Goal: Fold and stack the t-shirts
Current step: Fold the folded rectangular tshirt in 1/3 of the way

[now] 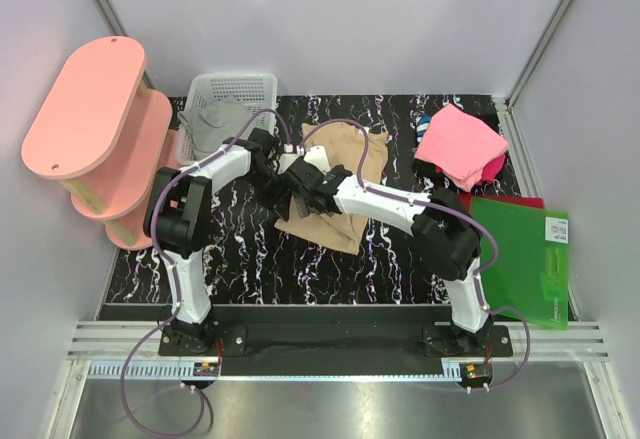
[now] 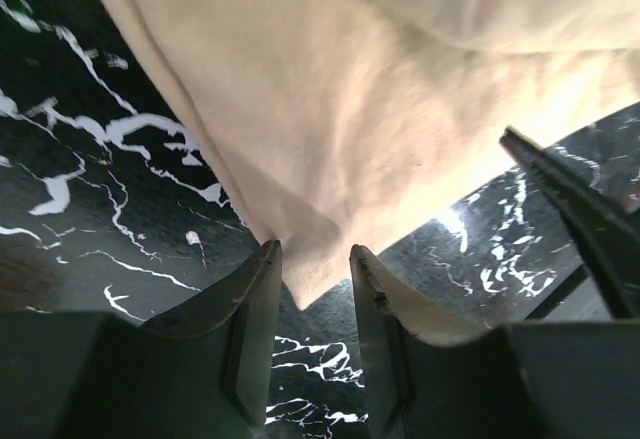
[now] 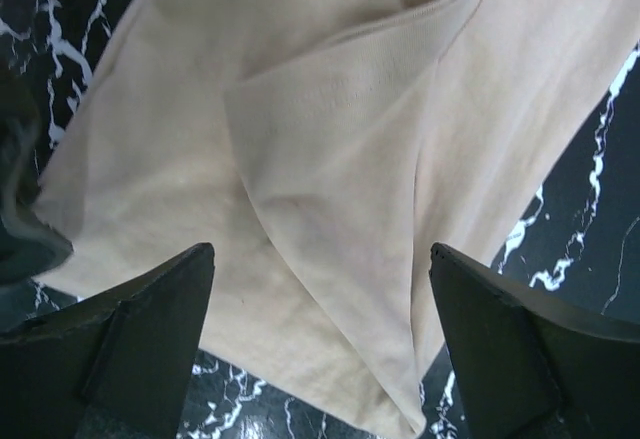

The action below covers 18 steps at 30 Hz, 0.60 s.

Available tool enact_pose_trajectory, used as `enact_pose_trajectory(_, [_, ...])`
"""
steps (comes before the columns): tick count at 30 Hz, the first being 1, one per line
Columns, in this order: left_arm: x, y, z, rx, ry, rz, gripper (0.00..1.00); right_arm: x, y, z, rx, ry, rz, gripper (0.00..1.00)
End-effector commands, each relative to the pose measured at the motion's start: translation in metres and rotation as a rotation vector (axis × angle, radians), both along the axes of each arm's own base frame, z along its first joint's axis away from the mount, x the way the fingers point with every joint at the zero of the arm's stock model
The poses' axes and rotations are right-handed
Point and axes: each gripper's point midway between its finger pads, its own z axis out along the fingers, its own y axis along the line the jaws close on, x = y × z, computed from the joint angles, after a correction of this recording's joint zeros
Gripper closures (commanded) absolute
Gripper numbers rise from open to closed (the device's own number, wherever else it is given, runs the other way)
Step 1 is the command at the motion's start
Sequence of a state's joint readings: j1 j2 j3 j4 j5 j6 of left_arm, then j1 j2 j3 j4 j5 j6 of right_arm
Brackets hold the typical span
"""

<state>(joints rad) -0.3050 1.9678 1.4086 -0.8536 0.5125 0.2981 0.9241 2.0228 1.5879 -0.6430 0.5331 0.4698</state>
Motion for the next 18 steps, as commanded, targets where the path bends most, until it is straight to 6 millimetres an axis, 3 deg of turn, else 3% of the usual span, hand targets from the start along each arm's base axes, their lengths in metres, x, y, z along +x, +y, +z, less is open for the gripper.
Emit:
enact_pose_trajectory(1, [-0.006, 0.007, -0.014, 0.045, -0.008, 0.001, 0.62, 0.029, 0.011, 0.007, 0.047, -0.058, -0.033, 0.05])
enact_pose_trajectory(5, [-0.015, 0.011, -0.024, 0.054, 0.002, -0.002, 0.62, 0.037, 0.017, 0.000, 0.056, -0.058, -0.034, 0.06])
enact_pose_trajectory(13, [-0.028, 0.014, -0.042, 0.067, 0.019, -0.010, 0.62, 0.056, 0.005, -0.026, 0.052, -0.041, -0.067, 0.10])
enact_pose_trajectory(18, [-0.037, 0.016, -0.047, 0.091, 0.008, -0.031, 0.62, 0.075, -0.024, -0.031, -0.003, -0.052, -0.104, 0.18])
